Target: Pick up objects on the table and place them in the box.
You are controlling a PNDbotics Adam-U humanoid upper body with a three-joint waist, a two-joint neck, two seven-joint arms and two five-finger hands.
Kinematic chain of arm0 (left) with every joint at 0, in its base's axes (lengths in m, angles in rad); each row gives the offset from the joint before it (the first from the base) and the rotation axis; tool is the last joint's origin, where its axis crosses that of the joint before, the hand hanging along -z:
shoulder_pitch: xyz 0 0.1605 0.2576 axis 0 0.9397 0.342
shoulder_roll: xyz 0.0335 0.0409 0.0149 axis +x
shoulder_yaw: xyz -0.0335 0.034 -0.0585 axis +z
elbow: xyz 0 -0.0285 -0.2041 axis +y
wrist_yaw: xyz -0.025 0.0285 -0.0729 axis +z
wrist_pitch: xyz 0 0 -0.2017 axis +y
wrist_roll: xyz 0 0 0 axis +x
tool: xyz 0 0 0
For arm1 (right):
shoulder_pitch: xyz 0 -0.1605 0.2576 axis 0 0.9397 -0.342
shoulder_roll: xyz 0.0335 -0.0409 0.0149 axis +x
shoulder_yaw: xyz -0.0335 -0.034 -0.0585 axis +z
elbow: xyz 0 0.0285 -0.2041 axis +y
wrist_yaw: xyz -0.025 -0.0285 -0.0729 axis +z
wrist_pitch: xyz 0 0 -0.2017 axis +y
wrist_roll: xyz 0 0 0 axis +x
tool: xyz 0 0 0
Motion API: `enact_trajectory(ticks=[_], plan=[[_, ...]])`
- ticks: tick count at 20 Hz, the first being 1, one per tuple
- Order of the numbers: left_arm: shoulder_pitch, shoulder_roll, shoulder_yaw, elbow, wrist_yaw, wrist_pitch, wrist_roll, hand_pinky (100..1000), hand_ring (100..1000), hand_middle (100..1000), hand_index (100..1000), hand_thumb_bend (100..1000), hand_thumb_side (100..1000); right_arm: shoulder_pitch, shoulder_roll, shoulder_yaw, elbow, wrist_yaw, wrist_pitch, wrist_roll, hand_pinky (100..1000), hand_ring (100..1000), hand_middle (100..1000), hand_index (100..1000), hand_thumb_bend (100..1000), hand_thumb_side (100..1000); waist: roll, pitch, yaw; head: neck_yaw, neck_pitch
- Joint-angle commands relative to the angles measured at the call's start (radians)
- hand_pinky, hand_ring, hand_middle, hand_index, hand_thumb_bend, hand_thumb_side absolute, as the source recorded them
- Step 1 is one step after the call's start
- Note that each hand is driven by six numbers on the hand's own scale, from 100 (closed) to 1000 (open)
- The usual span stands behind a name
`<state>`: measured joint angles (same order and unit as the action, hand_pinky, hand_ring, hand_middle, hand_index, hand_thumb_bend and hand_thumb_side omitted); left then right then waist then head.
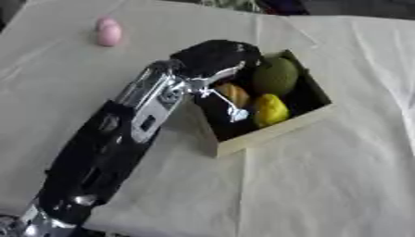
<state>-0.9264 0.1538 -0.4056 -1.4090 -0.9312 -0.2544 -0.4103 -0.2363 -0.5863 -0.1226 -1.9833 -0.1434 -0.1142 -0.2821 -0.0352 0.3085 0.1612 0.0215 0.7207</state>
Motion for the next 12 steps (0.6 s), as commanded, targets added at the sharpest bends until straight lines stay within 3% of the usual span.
enact_trajectory(ticks=[1, 4, 7, 12], plan=[[-0.028, 0.03, 0.032, -0.041, 0.018, 0.011, -0.004, 821, 823, 758, 894, 342, 378, -0.004, -0.022, -0.004, -0.017, -0.003, 0.002, 0.003, 906, 759, 692, 772, 100, 662, 0.013, -0.038, 0.0, -0.004, 0.0], [-0.051, 0.062, 0.063, -0.072, 0.041, 0.041, 0.006, 812, 814, 748, 876, 262, 295, -0.003, -0.023, -0.003, -0.017, -0.002, 0.001, 0.003, 906, 759, 692, 772, 100, 661, 0.012, -0.039, 0.0, -0.007, -0.001], [-0.085, 0.125, 0.109, -0.095, 0.07, 0.099, 0.032, 810, 815, 748, 868, 281, 263, -0.004, -0.027, -0.003, -0.017, -0.001, -0.003, 0.003, 905, 759, 692, 772, 100, 659, 0.013, -0.038, -0.001, -0.009, -0.001], [-0.16, 0.242, 0.222, 0.031, 0.053, 0.24, 0.14, 810, 812, 744, 865, 277, 202, -0.004, -0.029, -0.002, -0.017, 0.002, -0.005, 0.003, 905, 759, 692, 772, 100, 661, 0.016, -0.033, -0.003, -0.008, -0.004]])
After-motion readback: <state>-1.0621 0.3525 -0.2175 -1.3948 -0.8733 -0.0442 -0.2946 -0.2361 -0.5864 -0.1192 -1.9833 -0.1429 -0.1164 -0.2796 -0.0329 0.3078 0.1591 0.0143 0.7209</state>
